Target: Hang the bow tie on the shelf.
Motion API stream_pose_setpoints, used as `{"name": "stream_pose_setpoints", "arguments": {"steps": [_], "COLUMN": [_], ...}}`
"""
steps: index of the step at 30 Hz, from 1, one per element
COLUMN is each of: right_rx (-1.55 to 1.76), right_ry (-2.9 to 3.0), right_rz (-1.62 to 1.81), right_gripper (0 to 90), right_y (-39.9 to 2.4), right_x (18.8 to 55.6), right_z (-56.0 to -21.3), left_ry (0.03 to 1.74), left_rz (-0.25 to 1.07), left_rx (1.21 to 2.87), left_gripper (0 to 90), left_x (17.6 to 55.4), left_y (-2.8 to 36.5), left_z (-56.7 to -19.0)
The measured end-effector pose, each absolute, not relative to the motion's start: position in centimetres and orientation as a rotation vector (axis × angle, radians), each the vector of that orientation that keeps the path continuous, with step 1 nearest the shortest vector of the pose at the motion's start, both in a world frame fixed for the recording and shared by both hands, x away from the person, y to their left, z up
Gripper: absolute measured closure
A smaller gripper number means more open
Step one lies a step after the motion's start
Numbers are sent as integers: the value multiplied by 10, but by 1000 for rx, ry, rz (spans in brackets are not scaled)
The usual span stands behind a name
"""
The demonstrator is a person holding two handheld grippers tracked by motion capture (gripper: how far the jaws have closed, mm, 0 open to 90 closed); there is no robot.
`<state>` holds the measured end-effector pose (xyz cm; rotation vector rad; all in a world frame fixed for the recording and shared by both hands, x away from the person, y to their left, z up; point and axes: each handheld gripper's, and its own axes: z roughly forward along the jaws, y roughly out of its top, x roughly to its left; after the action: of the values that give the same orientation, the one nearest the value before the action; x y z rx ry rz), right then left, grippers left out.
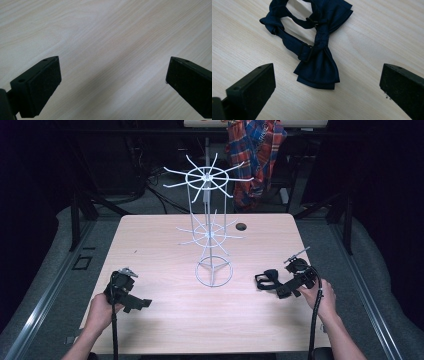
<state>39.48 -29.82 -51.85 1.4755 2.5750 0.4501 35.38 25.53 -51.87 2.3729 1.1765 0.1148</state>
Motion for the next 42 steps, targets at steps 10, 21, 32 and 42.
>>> {"name": "stream_pose_setpoints", "arguments": {"steps": [10, 21, 32, 42], "right_rx": [1511, 1443, 1458, 1417], "right_ry": [2585, 2615, 2639, 2643], "right_rz": [508, 530, 500, 381], "right_gripper": [0, 0, 0, 246], "right_y": [-303, -289, -290, -276], "right_x": [395, 400, 406, 416], "right_z": [-516, -518, -528, -538], "left_ry": [1157, 1168, 1167, 1179], "left_rz": [93, 90, 93, 95], "left_rx": [2368, 2353, 2352, 2356], "left_gripper": [1, 1, 1, 2], "left_x": [353, 352, 352, 352], "left_y": [252, 254, 253, 253], "left_z": [-519, -520, -520, -520]}}
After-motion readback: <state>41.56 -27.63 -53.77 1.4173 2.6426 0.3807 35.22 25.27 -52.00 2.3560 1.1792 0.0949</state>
